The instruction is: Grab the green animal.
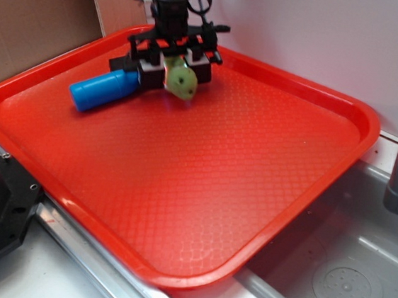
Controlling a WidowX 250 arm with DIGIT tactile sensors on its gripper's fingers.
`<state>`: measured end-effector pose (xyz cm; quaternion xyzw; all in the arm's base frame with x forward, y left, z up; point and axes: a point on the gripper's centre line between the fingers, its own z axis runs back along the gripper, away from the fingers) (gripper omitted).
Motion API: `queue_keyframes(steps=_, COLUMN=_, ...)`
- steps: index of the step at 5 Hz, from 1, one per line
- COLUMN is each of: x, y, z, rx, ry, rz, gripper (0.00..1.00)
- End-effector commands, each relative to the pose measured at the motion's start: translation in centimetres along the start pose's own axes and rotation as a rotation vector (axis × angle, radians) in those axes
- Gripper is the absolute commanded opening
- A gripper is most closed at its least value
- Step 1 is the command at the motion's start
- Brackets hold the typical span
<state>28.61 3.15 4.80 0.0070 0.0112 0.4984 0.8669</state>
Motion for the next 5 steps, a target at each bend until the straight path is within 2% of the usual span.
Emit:
queue_keyframes(steps=1, x=-1.8, y=3.0, z=8.5, rx=-0.124, ry=0.030, rz=-0.377, gripper=0.00)
queue_keyframes(steps=2, x=-3.5, y=5.4, z=11.6, rx=-0.157, ry=0.042, rz=-0.508, gripper=0.00)
queue_keyframes(steps=3, x=-5.0, y=7.9, z=13.7, rx=-0.149, ry=0.016, rz=-0.622, gripper=0.00)
queue_keyframes(steps=4, x=-6.2, y=9.5, z=14.3, rx=-0.181, ry=-0.019, rz=-0.646, gripper=0.00)
queue_keyframes(steps=5, x=-6.7, y=9.7, z=14.0, rx=-0.157, ry=-0.002, rz=-0.670, gripper=0.00)
